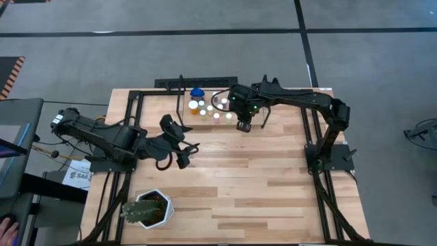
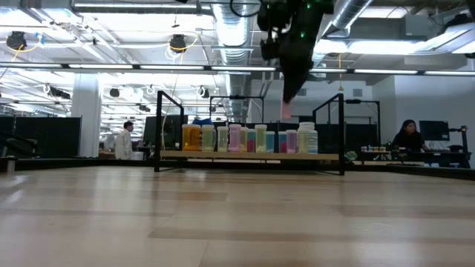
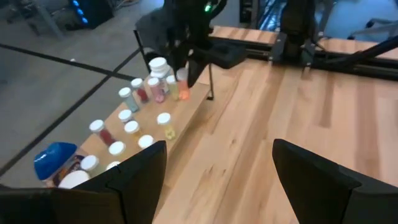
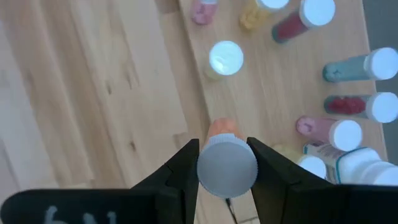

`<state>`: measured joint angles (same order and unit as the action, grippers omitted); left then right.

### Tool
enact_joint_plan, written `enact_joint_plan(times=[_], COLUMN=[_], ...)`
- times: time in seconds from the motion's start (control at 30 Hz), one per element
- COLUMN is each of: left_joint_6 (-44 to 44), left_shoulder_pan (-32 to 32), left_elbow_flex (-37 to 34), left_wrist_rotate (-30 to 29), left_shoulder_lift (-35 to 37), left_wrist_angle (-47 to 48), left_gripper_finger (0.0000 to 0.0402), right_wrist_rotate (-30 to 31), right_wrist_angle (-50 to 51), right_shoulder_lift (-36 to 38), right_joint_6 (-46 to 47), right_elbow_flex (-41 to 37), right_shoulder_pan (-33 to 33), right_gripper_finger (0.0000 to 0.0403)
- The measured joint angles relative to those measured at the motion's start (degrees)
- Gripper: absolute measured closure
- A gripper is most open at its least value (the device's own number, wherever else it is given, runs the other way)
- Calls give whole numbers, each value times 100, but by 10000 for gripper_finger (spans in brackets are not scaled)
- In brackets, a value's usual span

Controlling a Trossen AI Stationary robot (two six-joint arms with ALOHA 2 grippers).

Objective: Pick and place medicine bottles onto shelf by color
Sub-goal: Put the orange pill bottle on the shelf

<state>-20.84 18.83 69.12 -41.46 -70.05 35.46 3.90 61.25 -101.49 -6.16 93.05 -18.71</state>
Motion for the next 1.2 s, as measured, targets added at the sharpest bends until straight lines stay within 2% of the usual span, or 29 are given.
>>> enact_joint_plan(times=[0.27, 0.67, 0.9, 1.2], left_joint_6=[73, 129, 135, 175], left_shoulder_pan=[-142, -375, -450, -448], left_elbow_flex=[0, 0, 0, 0], left_wrist_rotate=[284, 428, 658, 666], left_shoulder_lift=[115, 112, 112, 112], left_wrist_angle=[43, 134, 163, 160], left_gripper_finger=[120, 120, 120, 120], right_wrist_rotate=[-15, -42, -94, -114], right_wrist_angle=[-715, -1226, -1265, -1370], right_shoulder_lift=[-7, -130, -528, -542], right_joint_6=[340, 1799, 1837, 1833], right_elbow_flex=[-720, -1104, -1082, -1096], right_shoulder_pan=[-255, -595, -651, -616], right_gripper_finger=[271, 269, 269, 267])
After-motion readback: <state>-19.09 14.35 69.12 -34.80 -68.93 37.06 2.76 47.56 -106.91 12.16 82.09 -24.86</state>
